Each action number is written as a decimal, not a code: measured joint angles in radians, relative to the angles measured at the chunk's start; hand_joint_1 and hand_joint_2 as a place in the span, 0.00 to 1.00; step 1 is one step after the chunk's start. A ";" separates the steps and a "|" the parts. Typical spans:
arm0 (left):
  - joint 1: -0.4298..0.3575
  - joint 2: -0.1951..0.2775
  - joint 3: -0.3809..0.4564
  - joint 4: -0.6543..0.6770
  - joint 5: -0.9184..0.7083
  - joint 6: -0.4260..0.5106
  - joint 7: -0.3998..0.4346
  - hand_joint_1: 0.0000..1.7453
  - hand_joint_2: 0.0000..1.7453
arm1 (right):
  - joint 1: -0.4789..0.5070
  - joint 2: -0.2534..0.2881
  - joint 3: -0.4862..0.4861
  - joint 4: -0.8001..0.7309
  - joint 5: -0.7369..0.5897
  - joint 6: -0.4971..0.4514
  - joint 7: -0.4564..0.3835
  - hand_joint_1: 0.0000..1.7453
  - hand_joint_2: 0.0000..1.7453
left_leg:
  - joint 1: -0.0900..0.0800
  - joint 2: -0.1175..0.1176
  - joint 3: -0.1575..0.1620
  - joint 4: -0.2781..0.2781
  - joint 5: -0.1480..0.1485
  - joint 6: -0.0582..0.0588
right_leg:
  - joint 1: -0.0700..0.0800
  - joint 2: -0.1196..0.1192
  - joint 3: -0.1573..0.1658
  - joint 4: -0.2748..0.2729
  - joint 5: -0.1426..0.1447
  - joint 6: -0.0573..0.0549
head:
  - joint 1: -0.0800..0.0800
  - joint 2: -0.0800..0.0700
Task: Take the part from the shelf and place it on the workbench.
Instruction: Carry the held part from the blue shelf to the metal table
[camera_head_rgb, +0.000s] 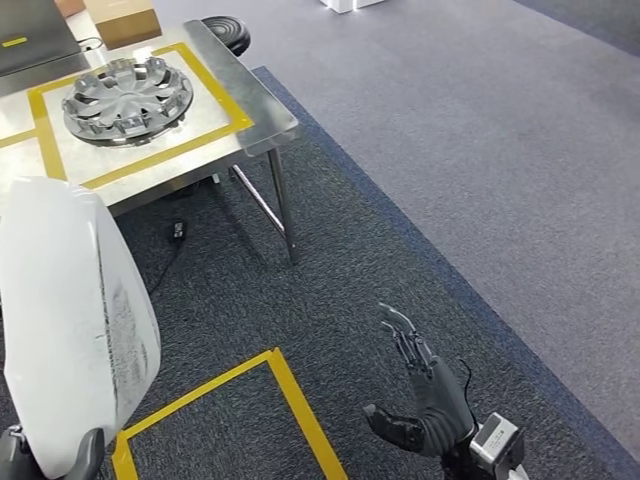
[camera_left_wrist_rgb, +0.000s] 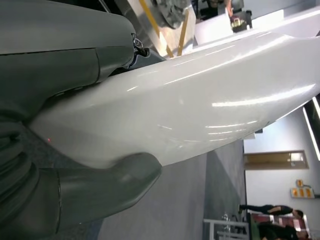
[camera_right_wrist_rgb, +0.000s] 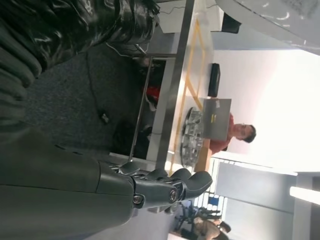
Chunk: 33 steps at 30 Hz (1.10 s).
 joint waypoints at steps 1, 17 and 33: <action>0.010 0.009 0.001 -0.006 0.004 0.007 -0.008 1.00 1.00 | -0.008 0.002 0.004 0.000 0.001 -0.003 0.002 0.00 1.00 | -0.004 0.017 0.029 -0.059 0.020 0.006 | 0.003 -0.009 0.004 0.001 -0.005 0.005 | 0.000 0.000; 0.045 0.052 0.003 -0.027 0.046 0.016 -0.015 1.00 1.00 | -0.032 0.005 0.026 0.003 0.004 -0.031 0.012 0.00 1.00 | -0.004 -0.100 0.049 -0.114 0.026 0.042 | -0.002 0.125 -0.043 0.041 0.008 0.029 | 0.011 0.000; 0.048 0.065 -0.013 -0.027 0.035 0.077 -0.013 1.00 1.00 | -0.014 -0.001 0.050 -0.015 0.004 -0.081 -0.003 0.00 1.00 | -0.009 0.029 0.052 -0.106 0.025 0.016 | 0.004 -0.027 0.010 -0.002 -0.013 0.013 | -0.001 0.000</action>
